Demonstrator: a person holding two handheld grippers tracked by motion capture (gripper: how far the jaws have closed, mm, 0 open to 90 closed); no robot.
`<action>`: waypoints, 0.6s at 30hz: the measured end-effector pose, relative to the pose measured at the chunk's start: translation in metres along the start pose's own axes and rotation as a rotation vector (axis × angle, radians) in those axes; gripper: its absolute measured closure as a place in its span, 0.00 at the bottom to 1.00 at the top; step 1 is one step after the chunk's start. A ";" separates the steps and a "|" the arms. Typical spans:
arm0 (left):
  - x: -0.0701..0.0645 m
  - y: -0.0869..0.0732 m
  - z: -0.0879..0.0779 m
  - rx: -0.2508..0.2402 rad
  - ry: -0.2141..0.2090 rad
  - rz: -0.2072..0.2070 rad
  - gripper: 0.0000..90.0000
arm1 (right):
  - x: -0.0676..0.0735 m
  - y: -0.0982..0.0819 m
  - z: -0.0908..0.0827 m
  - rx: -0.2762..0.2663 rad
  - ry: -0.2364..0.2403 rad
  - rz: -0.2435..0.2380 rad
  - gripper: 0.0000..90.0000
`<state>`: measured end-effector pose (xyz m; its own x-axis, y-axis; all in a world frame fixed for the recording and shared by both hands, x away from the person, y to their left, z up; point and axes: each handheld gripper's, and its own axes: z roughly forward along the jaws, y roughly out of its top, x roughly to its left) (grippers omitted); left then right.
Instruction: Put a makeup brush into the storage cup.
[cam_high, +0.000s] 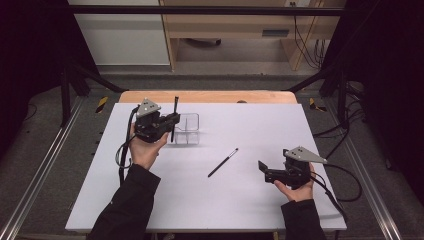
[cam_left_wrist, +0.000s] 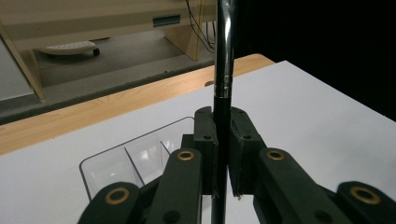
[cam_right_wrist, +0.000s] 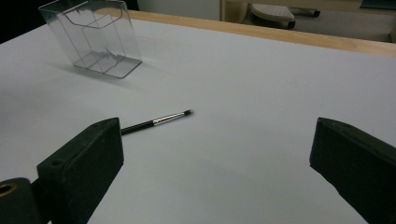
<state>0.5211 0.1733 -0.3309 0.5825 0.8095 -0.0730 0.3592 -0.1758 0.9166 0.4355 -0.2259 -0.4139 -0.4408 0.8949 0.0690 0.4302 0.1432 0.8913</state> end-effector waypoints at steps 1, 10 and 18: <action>0.000 0.001 0.001 -0.002 0.001 0.000 0.92 | 0.000 0.000 0.000 0.000 -0.001 0.002 0.04; 0.002 0.006 0.013 -0.002 0.006 -0.013 0.92 | -0.001 0.000 -0.001 -0.002 -0.004 0.007 0.04; 0.005 0.010 0.025 0.000 0.020 -0.020 0.92 | -0.001 0.000 0.000 -0.001 -0.001 0.008 0.04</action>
<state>0.5457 0.1620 -0.3318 0.5603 0.8241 -0.0837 0.3707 -0.1591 0.9150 0.4361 -0.2272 -0.4140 -0.4368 0.8964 0.0755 0.4329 0.1359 0.8911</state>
